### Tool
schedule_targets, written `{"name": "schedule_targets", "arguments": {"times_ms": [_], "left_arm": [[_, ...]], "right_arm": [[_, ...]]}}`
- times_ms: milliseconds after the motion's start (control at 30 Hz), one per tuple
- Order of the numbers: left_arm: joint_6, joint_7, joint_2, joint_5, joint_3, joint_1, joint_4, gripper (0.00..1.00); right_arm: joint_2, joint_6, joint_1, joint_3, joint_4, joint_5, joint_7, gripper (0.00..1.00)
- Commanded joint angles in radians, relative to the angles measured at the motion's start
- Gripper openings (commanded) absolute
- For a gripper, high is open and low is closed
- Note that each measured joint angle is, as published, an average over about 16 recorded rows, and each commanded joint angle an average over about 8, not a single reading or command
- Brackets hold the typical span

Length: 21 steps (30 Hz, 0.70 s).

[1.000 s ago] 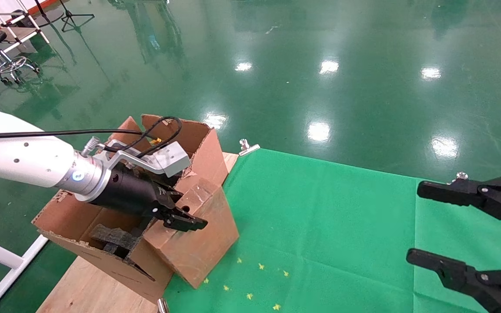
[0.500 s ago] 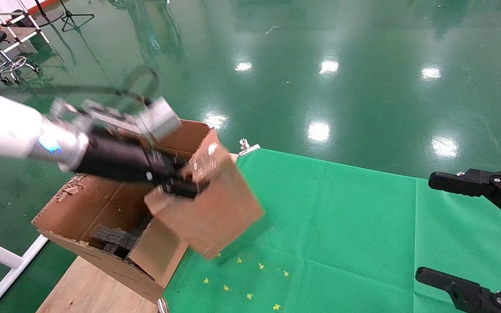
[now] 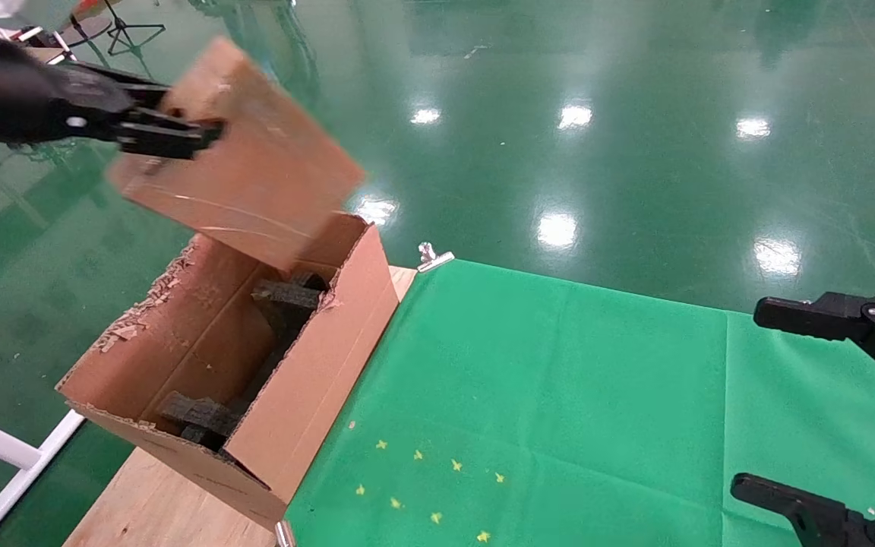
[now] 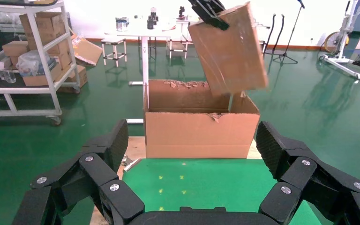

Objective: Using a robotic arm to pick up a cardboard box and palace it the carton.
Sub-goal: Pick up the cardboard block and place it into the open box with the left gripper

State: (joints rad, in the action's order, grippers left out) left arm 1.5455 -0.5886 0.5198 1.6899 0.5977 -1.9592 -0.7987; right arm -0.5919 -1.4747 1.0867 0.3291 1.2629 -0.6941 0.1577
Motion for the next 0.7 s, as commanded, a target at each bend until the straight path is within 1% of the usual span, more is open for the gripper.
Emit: {"name": "schedule_targets", "arguments": {"times_ms": [33,167,300,500,700], "left_arm": [[-0.001,0.056,-0.006,0.059,0.02,-0.049,0.061,0.0],[-0.048,0.124,0.016,0.145,0.066,-0.038,0.192,0.0],[-0.125,0.162,0.051,0.193,0.093,-0.004,0.311,0.0],[-0.228,0.164,0.102,0.232,0.112,0.028,0.448,0.0],[-0.315,0.161,0.138,0.257,0.122,0.04,0.548,0.0]], "right_arm": [[0.0,0.0,0.0,0.0,0.0,0.0,0.0,1.0],[0.0,0.0,0.0,0.0,0.0,0.0,0.0,1.0],[0.0,0.0,0.0,0.0,0.0,0.0,0.0,1.0],[0.0,0.0,0.0,0.0,0.0,0.0,0.0,1.0],[0.0,0.0,0.0,0.0,0.0,0.0,0.0,1.0]]}}
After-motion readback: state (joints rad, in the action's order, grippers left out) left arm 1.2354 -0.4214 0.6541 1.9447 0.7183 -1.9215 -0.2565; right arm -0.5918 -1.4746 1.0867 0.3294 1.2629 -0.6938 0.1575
